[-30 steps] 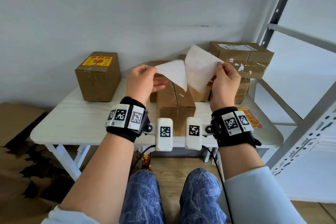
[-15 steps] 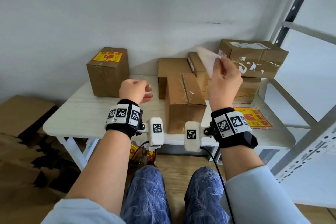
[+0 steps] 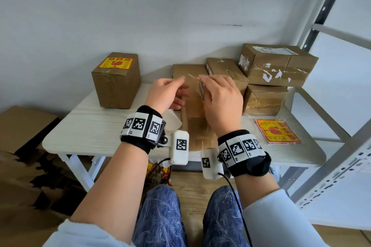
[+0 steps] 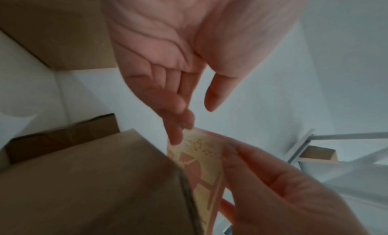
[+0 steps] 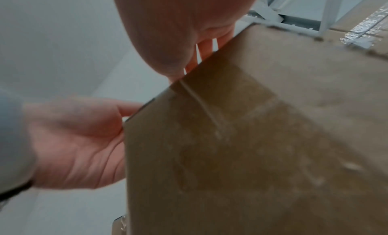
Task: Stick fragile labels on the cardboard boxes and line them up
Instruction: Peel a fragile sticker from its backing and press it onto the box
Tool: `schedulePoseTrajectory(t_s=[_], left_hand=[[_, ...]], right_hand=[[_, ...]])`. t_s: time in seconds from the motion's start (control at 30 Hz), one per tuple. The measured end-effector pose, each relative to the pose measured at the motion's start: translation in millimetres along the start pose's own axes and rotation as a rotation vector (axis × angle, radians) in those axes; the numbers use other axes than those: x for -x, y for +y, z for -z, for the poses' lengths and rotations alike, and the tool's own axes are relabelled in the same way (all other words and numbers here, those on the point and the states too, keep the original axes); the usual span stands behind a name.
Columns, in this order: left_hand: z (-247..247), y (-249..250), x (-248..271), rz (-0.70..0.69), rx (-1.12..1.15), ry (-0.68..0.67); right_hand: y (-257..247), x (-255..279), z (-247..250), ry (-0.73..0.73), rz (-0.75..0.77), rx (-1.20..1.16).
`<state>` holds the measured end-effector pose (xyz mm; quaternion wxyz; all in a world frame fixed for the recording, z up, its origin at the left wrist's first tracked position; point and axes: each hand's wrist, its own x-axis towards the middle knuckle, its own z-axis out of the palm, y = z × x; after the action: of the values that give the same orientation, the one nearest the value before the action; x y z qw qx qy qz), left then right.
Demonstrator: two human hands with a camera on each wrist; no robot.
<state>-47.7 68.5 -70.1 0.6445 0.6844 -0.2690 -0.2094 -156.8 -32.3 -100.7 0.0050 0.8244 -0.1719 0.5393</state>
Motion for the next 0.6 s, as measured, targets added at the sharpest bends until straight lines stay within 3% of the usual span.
schedulePoseTrajectory(t_s=[0.17, 0.4, 0.5, 0.6], left_hand=[[-10.4, 8.1, 2.1, 0.021, -0.128, -0.038], [-17.2, 5.1, -0.5, -0.025, -0.176, 0.041], [-15.4, 3.7, -1.3, -0.073, -0.200, 0.073], [-13.9, 3.6, -2.5, -0.086, -0.218, 0.086]], right_hand=[[0.0, 4.2, -3.1, -0.013, 0.061, -0.017], [4.2, 3.3, 2.5, -0.156, -0.038, -0.063], [10.8, -2.5, 7.7, -0.182, -0.149, -0.154], [20.8, -5.7, 8.8, -0.103, -0.343, -0.235]])
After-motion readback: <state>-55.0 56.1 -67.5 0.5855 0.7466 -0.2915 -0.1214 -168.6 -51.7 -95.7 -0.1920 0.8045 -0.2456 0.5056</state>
